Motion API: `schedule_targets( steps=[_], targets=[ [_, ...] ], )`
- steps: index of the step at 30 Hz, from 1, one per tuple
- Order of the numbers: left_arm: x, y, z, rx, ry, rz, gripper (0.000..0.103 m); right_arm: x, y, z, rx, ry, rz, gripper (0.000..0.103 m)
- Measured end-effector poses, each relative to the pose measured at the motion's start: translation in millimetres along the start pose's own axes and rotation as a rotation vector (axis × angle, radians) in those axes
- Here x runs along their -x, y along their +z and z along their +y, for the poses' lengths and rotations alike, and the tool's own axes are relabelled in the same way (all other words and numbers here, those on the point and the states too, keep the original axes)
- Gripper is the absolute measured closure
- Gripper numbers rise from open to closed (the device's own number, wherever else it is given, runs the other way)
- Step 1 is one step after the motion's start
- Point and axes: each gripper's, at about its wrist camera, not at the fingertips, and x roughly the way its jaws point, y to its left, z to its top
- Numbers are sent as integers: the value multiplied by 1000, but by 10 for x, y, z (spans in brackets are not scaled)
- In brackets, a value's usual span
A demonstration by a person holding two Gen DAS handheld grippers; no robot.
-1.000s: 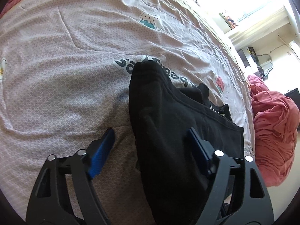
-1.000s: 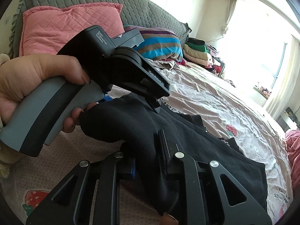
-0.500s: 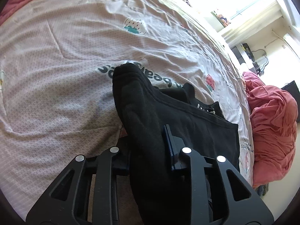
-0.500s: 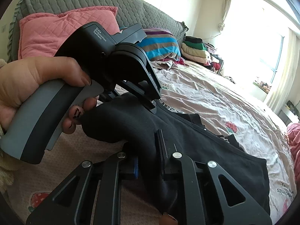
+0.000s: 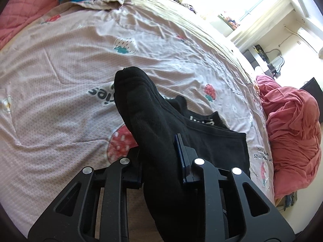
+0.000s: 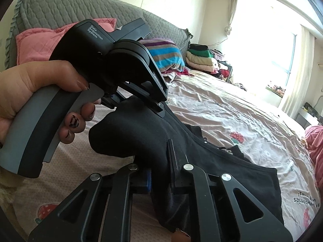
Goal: Fold small clothes
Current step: 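Close the left tool on the same shirt edge beside the right tool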
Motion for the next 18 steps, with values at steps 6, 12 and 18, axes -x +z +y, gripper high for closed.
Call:
schedule_targets(
  steps=[6, 12, 18],
  targets=[
    [78, -15, -239, -32, 4, -21, 86, 140, -22, -128, -38, -10, -14, 93],
    [129, -38, -470, -62, 7, -32, 86, 278, -55, -270, -74, -22, -28, 94],
    [141, -71, -683, -87, 7, -35, 86, 381, -84, -393, -113, -30, -32, 94]
  ],
)
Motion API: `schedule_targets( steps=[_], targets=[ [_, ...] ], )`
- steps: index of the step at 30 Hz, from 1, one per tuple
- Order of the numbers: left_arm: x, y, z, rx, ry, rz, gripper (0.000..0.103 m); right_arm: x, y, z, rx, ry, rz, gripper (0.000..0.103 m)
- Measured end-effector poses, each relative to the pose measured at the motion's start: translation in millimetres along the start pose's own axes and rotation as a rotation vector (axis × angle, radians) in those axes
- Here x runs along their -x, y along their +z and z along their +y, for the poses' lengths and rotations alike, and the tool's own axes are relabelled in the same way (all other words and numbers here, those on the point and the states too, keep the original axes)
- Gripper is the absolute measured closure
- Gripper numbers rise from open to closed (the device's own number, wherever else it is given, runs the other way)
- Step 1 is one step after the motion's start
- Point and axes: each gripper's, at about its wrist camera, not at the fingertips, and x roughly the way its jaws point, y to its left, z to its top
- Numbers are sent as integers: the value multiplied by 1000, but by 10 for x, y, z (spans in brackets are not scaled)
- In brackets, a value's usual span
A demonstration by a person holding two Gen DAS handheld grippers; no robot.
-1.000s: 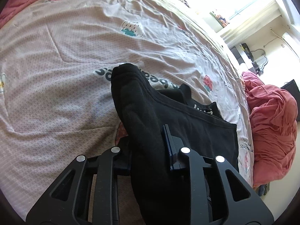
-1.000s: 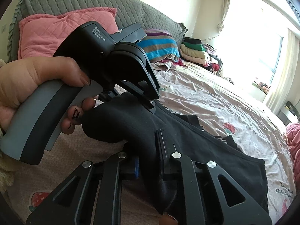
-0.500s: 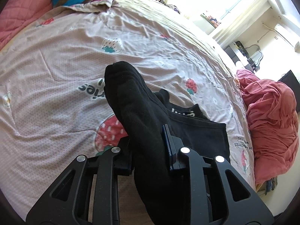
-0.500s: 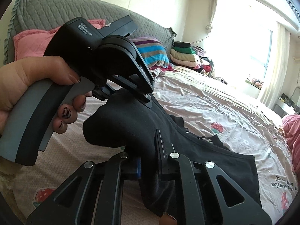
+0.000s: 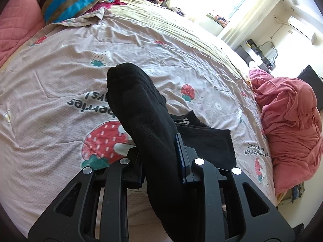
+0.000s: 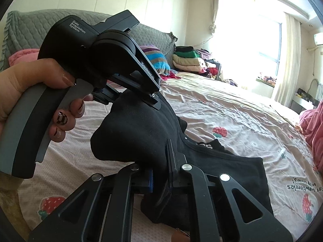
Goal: Fold small clothes
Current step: 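Close the left tool on the same shirt edge beside the right tool, then lift the gripped edge with both tools and fold it over the bundle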
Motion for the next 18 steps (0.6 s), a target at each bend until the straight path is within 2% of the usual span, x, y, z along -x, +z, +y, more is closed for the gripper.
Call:
schedule_targets(
  steps=[18],
  targets=[
    [-159, -87, -627, -77, -2, 25, 85, 281, -151, -458, -110, -33, -8, 95]
  ],
)
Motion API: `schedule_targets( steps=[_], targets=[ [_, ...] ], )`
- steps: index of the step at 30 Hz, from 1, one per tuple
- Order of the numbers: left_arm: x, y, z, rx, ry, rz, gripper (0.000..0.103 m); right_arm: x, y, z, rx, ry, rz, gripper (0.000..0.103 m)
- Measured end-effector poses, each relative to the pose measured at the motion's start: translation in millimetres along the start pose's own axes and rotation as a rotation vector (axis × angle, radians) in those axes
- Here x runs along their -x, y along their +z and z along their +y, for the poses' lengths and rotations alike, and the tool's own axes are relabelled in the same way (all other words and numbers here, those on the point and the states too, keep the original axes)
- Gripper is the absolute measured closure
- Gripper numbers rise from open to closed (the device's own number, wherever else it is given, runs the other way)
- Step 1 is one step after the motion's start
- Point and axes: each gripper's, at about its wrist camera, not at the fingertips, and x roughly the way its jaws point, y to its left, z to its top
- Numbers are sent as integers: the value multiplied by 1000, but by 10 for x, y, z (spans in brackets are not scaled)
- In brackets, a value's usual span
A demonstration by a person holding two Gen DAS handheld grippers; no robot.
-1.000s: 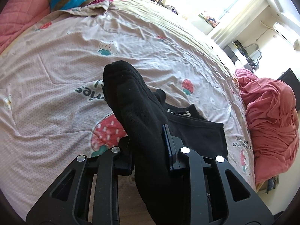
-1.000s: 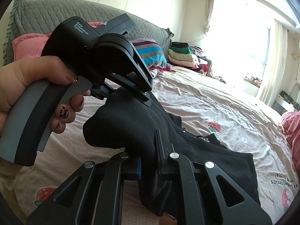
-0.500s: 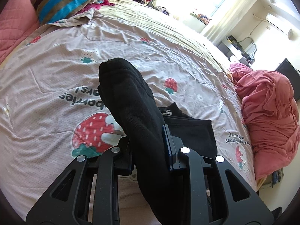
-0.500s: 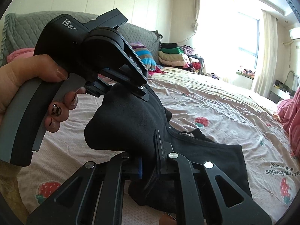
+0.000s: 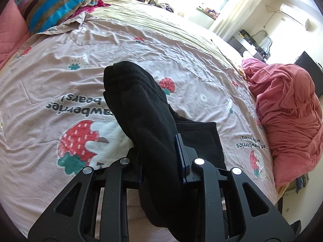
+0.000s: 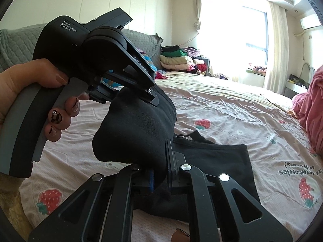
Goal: Fold small clothes
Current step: 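Lift the gripped edge with both tools and fold it over the bundle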
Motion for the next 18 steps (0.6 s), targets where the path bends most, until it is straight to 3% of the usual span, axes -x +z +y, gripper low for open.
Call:
schedule_targets(
  steps=[18],
  targets=[
    [-519, -141, -538, -72, 12, 81, 85, 36, -312, -495, -136, -11, 72, 95]
  ],
)
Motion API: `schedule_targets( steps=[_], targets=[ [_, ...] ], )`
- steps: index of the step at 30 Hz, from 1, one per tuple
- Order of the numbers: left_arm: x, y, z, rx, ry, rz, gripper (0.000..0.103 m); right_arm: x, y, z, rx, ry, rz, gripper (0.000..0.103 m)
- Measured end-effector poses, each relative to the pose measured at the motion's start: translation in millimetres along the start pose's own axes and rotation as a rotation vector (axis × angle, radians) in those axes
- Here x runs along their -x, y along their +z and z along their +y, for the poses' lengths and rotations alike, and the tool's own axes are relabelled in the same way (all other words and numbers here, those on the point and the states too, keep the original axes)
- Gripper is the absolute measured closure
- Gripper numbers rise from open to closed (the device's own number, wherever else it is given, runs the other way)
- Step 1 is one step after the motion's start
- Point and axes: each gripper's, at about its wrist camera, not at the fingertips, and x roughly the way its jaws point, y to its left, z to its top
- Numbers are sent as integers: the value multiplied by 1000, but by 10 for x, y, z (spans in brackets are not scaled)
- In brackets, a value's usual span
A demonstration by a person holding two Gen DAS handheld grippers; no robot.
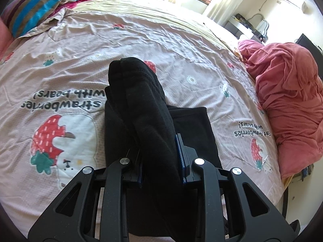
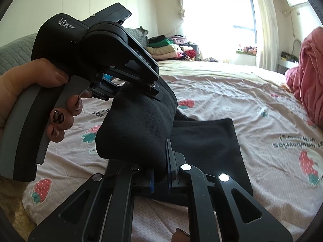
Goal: Fold small clothes
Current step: 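Lift the gripped edge with both tools and fold it over the bundle, then press the folded edge down onto the bundle and open both tools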
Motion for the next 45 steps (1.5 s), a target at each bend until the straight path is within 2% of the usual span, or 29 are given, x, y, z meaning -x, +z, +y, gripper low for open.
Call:
schedule_targets(
  steps=[8, 16, 21, 23, 28, 33, 37, 39, 43, 45],
  targets=[
    [-243, -39, -166, -26, 6, 41, 83, -33, -105, -187, -75, -1, 49, 95],
    [-480, -77, -298, -35, 4, 77, 76, -105, -226, -417, -178, 29, 110, 95],
    [-581, -71, -415, -37, -17, 81, 63, -156, -273, -565, -254, 64, 142, 94],
    [-598, -70, -454, -40, -27, 83, 61, -171, -301, -621, -283, 77, 155, 94],
    [-626, -92, -541, -51, -53, 92, 46, -173, -385, -719, -330, 86, 181, 94],
    [-630, -164, -583, -71, -69, 106, 43, -180, -463, -836, -384, 99, 207, 91],
    [-485, -169, -482, -51, -92, 72, 42, -192, -520, -951, -453, 135, 230, 85],
    [-361, -148, -362, -45, -75, 35, 41, -185, -514, -1004, -475, 163, 246, 82],
    [-223, -178, -66, -16, -1, -6, 41, -180, -476, -1147, -536, 257, 269, 63],
    [-219, -235, 85, 3, 15, -3, 41, -177, -424, -1197, -544, 270, 267, 54]
  ],
)
